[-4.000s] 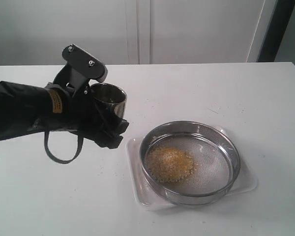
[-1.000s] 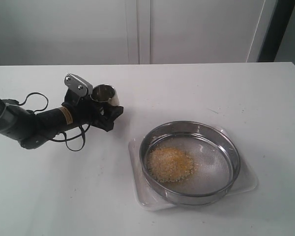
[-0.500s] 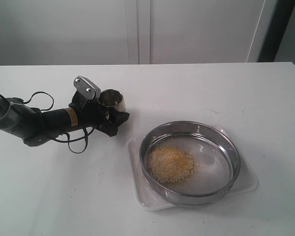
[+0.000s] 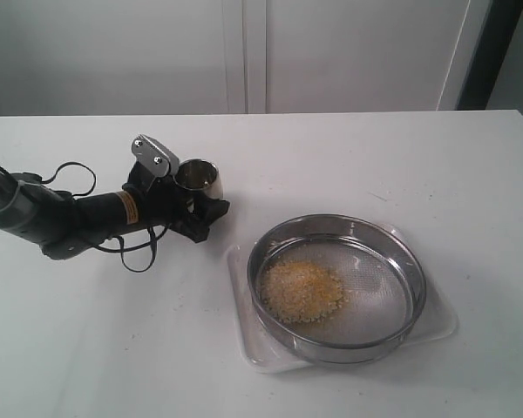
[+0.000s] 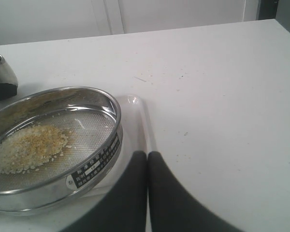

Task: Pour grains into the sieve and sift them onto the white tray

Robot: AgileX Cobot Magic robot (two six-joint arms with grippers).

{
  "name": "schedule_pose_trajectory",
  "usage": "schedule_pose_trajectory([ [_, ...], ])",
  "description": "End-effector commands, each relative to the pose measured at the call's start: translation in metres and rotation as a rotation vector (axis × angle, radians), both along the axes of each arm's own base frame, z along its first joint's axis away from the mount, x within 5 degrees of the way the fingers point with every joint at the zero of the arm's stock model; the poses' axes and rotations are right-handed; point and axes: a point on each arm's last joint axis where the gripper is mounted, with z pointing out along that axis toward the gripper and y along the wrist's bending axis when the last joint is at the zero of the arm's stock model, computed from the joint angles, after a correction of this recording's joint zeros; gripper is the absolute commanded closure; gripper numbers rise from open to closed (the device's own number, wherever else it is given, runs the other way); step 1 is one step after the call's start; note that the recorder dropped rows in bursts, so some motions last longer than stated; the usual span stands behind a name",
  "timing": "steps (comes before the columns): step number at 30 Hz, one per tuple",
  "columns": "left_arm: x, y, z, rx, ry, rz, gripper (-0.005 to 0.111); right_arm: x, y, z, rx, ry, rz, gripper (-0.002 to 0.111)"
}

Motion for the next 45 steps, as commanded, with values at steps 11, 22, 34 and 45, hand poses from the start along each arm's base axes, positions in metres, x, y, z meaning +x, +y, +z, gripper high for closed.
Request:
schedule_pose_trajectory([
  [11,0.002,-0.001,0.010,-0.058,-0.006,0.025,0.008,0.000,0.000,-0.001,-0.001,-0.013,0.000,0.108],
  [22,-0.001,-0.004,0.038,-0.102,0.005,-0.017,0.007,0.000,0.000,-0.001,-0.001,-0.013,0.000,0.108],
  [34,-0.015,0.000,0.125,-0.141,-0.047,-0.027,0.008,0.000,0.000,-0.001,-0.001,-0.013,0.000,0.108],
  [45,-0.037,0.005,0.172,-0.101,-0.013,-0.064,0.076,0.000,0.000,-0.001,-0.001,-0.013,0.000,0.108],
])
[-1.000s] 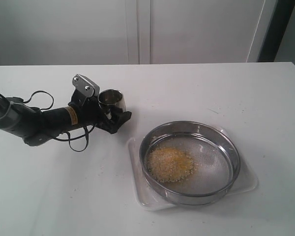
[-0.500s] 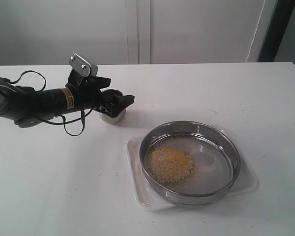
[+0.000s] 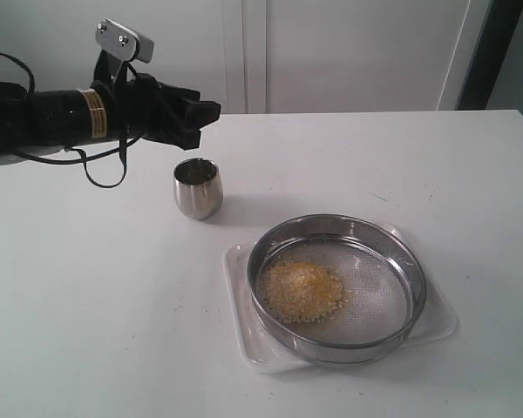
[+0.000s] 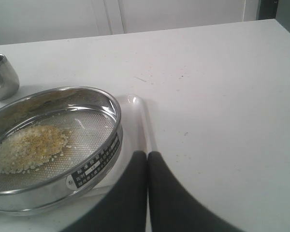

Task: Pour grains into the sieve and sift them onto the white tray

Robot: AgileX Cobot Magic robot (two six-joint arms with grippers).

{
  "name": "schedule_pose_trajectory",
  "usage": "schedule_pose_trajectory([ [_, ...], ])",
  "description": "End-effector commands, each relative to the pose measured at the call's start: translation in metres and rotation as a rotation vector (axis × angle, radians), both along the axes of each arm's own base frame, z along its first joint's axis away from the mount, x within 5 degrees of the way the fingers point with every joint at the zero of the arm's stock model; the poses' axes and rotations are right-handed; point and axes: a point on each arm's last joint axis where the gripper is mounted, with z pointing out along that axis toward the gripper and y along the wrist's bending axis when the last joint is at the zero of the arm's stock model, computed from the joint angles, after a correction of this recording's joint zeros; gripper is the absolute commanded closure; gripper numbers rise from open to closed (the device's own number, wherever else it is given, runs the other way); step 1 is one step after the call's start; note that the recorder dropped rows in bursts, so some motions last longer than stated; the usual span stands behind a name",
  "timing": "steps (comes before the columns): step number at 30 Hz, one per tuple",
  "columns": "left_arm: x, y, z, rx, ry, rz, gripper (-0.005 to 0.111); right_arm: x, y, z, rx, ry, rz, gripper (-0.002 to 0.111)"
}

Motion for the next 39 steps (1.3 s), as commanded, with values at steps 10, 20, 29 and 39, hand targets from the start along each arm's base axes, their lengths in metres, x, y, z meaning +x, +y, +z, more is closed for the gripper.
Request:
schedule_pose_trajectory([
  [10,-0.021,0.003,0.035,0.059,-0.029,-0.077,0.107,0.000,0.000,-0.001,-0.001,-0.013,0.000,0.108],
  [20,-0.021,0.004,0.036,0.062,-0.013,-0.055,0.107,0.000,0.000,-0.001,-0.001,-0.013,0.000,0.108],
  [29,-0.021,0.004,0.036,0.064,-0.016,-0.055,0.107,0.000,0.000,-0.001,-0.001,-0.013,0.000,0.108],
  [39,-0.021,0.004,0.036,0.064,-0.016,-0.055,0.107,0.000,0.000,-0.001,-0.001,-0.013,0.000,0.108],
])
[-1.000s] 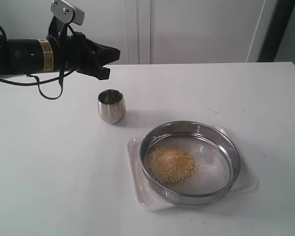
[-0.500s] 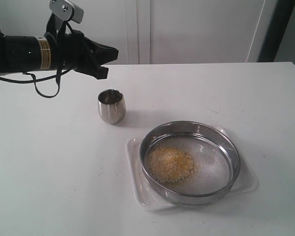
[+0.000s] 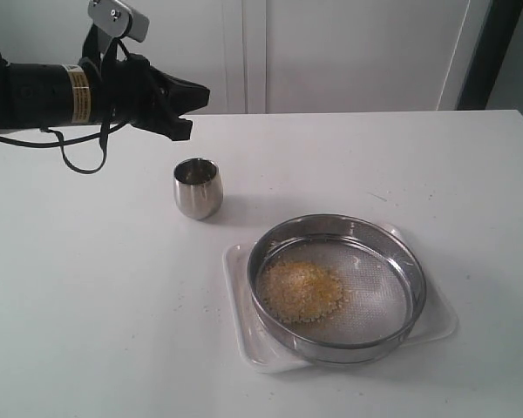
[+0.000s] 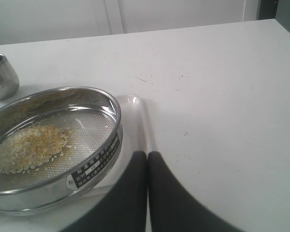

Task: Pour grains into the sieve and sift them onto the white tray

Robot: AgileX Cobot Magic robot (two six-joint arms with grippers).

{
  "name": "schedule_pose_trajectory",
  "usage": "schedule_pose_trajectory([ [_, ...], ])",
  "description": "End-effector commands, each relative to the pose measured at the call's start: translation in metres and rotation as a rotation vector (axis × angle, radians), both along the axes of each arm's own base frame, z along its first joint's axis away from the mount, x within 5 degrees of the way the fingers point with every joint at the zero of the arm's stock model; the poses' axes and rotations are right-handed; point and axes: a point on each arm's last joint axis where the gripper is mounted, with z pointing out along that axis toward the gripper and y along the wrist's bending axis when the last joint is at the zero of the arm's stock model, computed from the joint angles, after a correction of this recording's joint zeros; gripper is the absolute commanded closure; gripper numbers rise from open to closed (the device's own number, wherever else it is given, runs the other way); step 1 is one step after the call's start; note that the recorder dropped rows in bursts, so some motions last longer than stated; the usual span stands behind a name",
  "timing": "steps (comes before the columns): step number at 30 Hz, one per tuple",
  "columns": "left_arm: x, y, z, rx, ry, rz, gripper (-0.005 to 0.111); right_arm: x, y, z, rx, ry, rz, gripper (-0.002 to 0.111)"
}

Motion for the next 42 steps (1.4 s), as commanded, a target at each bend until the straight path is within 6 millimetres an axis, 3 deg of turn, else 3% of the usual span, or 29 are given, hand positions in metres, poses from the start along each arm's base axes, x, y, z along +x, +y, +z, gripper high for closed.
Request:
schedule_pose_trajectory([
  [1,-0.002,0.000,0.005,-0.003,-0.012,-0.006,0.107,0.000,0.000,-0.001,-0.001,-0.013,0.000,0.108],
  [8,0.006,0.006,0.005,-0.032,0.024,0.117,0.107,0.000,0.000,-0.001,-0.001,-0.013,0.000,0.108],
  [17,0.017,0.030,0.020,-0.255,0.187,0.493,0.107,0.000,0.000,-0.001,-0.001,-0.013,0.000,0.108],
  [22,0.019,0.043,0.014,-0.239,0.274,0.669,0.107,0.000,0.000,-0.001,-0.001,-0.013,0.000,0.108],
  [28,0.011,0.056,0.001,-0.066,0.394,0.807,0.107,0.000,0.000,-0.001,-0.001,-0.013,0.000,0.108],
  [32,-0.007,0.063,0.005,0.136,0.451,0.781,0.107,0.000,0.000,-0.001,-0.001,-0.013,0.000,0.108],
  [36,-0.025,0.066,0.021,0.292,0.416,0.678,0.107,0.000,0.000,-0.001,-0.001,-0.013,0.000,0.108],
  [42,-0.043,0.068,0.049,0.313,0.324,0.600,0.107,0.000,0.000,-0.001,-0.001,-0.013,0.000,0.108],
])
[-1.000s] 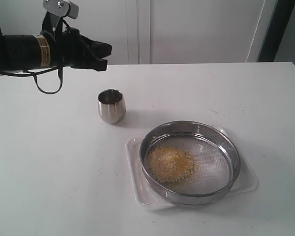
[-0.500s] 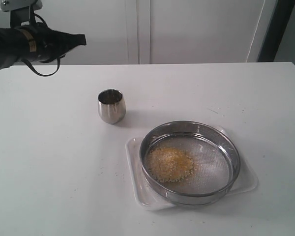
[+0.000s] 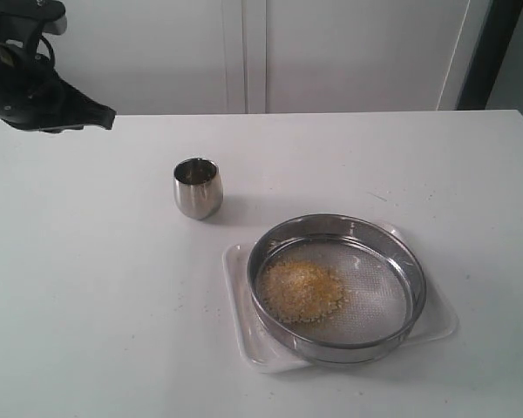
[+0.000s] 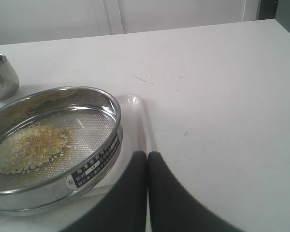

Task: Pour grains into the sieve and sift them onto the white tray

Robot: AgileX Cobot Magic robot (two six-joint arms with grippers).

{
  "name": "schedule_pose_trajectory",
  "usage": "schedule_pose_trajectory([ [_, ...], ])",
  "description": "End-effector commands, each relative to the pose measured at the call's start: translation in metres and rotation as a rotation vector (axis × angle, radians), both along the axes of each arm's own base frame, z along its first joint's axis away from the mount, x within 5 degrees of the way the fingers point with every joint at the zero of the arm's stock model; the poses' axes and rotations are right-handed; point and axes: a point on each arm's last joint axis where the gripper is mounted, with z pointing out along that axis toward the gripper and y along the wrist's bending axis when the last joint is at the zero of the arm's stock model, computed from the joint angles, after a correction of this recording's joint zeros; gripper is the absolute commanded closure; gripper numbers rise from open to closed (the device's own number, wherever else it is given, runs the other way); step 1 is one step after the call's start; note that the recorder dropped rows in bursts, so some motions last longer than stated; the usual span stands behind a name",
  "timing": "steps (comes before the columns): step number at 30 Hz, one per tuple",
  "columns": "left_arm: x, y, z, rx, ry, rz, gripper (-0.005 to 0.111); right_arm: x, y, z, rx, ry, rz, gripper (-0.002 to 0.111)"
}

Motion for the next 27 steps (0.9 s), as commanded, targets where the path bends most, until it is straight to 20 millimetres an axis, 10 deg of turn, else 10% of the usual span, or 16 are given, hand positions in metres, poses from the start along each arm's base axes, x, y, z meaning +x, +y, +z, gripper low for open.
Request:
schedule_pose_trajectory([
  [1,-0.012,0.001,0.019,0.006,-0.040,-0.042,0.107,0.000,0.000,-0.001,-0.001,-0.013,0.000,0.108],
  [27,-0.064,0.029,0.008,0.081,0.057,-0.019,0.107,0.000,0.000,-0.001,-0.001,-0.013,0.000,0.108],
])
